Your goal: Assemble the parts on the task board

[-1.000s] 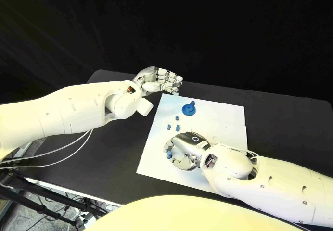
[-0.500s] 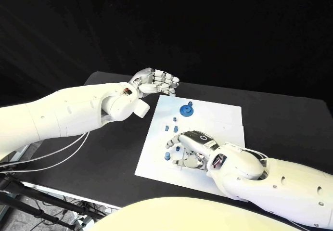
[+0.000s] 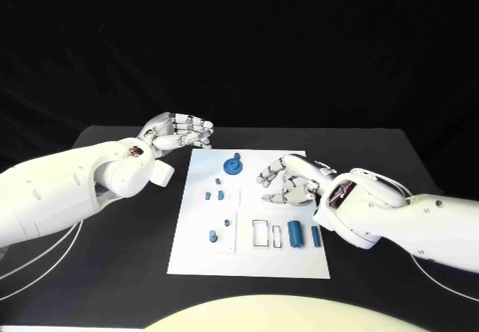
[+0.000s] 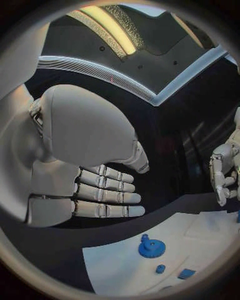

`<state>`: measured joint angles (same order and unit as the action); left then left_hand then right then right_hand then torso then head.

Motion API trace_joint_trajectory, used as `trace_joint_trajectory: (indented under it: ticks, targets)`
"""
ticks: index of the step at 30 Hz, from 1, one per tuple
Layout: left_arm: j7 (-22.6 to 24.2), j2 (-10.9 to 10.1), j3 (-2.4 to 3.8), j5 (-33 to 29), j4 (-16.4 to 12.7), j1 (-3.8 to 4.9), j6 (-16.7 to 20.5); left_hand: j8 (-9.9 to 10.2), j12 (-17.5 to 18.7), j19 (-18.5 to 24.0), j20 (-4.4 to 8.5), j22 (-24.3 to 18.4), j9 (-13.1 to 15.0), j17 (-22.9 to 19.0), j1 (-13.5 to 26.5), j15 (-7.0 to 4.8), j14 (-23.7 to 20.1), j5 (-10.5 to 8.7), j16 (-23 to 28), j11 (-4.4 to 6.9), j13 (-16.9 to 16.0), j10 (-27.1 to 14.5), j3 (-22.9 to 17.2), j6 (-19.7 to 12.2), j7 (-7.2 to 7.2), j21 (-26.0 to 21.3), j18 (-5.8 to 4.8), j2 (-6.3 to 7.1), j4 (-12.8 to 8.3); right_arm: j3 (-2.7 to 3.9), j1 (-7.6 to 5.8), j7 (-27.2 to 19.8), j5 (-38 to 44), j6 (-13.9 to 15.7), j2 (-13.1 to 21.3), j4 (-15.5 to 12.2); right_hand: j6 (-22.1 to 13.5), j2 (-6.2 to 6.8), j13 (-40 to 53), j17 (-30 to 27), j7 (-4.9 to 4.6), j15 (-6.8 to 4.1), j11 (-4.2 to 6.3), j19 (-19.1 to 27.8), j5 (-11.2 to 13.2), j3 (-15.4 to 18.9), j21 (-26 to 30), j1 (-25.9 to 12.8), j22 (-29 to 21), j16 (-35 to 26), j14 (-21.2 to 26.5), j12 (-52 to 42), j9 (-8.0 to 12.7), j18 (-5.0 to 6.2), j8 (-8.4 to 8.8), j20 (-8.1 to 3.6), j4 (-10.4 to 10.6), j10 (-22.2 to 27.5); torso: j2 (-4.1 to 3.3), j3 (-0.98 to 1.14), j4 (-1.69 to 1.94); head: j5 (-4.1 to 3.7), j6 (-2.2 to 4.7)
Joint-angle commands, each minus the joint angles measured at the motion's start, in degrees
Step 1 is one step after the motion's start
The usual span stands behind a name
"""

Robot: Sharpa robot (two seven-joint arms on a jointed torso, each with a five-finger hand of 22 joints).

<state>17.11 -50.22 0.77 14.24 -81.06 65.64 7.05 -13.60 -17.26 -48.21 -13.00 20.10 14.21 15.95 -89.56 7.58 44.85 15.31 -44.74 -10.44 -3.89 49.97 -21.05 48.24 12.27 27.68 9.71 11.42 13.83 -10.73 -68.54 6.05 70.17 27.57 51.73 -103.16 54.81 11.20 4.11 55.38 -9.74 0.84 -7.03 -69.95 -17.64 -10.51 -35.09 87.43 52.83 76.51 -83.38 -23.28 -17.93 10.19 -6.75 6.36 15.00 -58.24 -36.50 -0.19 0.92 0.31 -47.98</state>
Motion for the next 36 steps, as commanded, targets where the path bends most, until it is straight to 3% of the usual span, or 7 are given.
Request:
trace_joint_trajectory:
  ticks: [1,7,9,14,21,29,36]
  targets:
    - [0.8,-0.1,-0.01,-0.1,-0.3,0.05,-0.3,-0.4,-0.3,0.4,0.10,0.1,-0.1,-0.1,0.5,-0.04,0.1,-0.02,0.1,-0.02,0.0,-0.1,-0.3,-0.1,0.89,0.3,0.35,-0.03,0.1,-0.09,-0.45,-0.7,-9.5,2.2,2.9,-1.1,1.5,0.46,1.0,2.0,0.87,-1.30,3.06,-1.8,0.2,-1.4,-3.0,-1.5,2.1,1.0,-0.6,-1.1,-0.2,-0.65,-0.75,-0.73,1.6,-9.1,0.30,-0.10,-0.23,-2.01,-0.06]
    - [0.9,-0.4,-0.30,-0.2,-0.9,0.03,-0.2,-0.4,-0.3,0.4,0.10,0.1,-0.1,-0.1,0.5,-0.04,0.1,-0.02,0.1,0.01,0.0,0.0,-0.4,-0.1,0.84,0.3,0.34,0.00,0.1,-0.39,-0.84,6.1,-9.7,0.8,9.6,-3.5,1.9,0.99,10.9,11.9,2.73,-2.83,5.07,-6.3,0.4,-0.2,-12.0,-8.6,8.5,5.8,-2.9,-12.6,-1.8,-2.27,-4.31,-2.24,1.1,-15.4,0.54,0.05,-0.48,-4.76,-0.57]
    - [0.9,-0.5,-0.38,-0.2,-1.1,0.02,-0.2,-0.4,-0.3,0.4,0.10,0.1,-0.1,-0.1,0.5,-0.04,0.1,-0.02,0.1,0.01,0.0,0.0,-0.4,-0.1,0.84,0.3,0.34,0.00,0.1,-0.60,-0.68,8.1,-9.1,-0.1,11.2,-4.3,-0.5,-0.24,44.4,16.6,3.08,-3.13,5.16,-7.8,0.4,2.6,-15.8,-12.3,11.6,8.1,-3.5,-40.5,-4.3,-3.00,-9.09,-2.80,1.6,-15.4,0.47,0.00,-0.45,-5.34,-0.68]
    - [1.0,-0.6,-0.47,-0.3,-1.5,0.01,-0.1,-0.4,-0.3,0.4,0.10,0.1,-0.1,-0.1,0.5,-0.04,0.1,-0.02,0.1,0.01,0.0,0.0,-0.4,-0.1,0.84,0.3,0.34,0.00,0.1,-1.04,0.31,12.0,-6.6,-1.3,13.5,-6.1,-2.5,-1.51,67.3,22.4,3.14,-2.92,5.06,-9.1,0.5,7.1,-19.6,-14.5,14.8,10.2,-4.4,-56.1,-6.0,-3.59,-14.01,-2.49,1.5,-22.3,0.51,0.01,-0.54,-5.81,-0.98]
    - [1.1,-0.6,-0.52,-0.3,-2.0,0.00,0.0,-0.4,-0.3,0.4,0.10,0.1,-0.1,-0.1,0.5,-0.06,0.1,-0.02,0.1,0.04,0.0,0.0,-0.4,-0.1,0.80,0.3,0.34,0.04,0.1,-1.36,3.31,16.1,-3.2,-1.7,13.7,-7.5,-2.7,-2.75,74.1,23.8,3.32,-2.95,5.16,-9.5,0.4,10.5,-21.4,-15.3,16.5,10.7,-4.6,-60.0,-6.2,-3.90,-16.16,-2.47,1.8,-25.0,0.50,-0.14,-0.43,-6.44,-1.10]
    - [1.2,-0.7,-0.54,-0.4,-2.2,-0.03,-0.4,-0.4,-0.4,0.4,0.10,0.1,-0.1,-0.1,0.5,-0.07,0.1,-0.03,0.0,0.06,0.0,0.1,-0.4,-0.1,0.79,0.3,0.35,0.11,0.1,-1.43,5.91,20.6,0.3,-2.9,11.9,-7.6,-2.1,-2.11,76.2,25.0,3.70,-3.13,5.43,-9.9,0.2,16.2,-22.6,-15.5,17.8,11.1,-4.8,-61.0,-6.1,-4.08,-18.08,-2.59,1.9,-25.8,0.42,-0.08,-0.21,-7.13,-1.08]
    - [1.3,-0.6,-0.54,-0.4,-2.2,-0.05,-0.7,-0.4,-0.4,0.4,0.09,0.2,-0.1,-0.1,0.6,-0.07,0.1,-0.04,0.0,0.05,0.0,0.1,-0.4,-0.2,0.83,0.3,0.35,0.25,0.1,-1.43,7.26,21.7,1.0,-4.8,10.0,-7.2,-1.9,-2.45,76.2,25.2,3.83,-3.21,5.54,-9.9,0.2,17.1,-22.6,-16.1,17.9,11.1,-4.9,-61.0,-6.2,-4.09,-18.57,-2.64,1.9,-25.8,0.37,-0.06,-0.15,-6.78,-1.23]
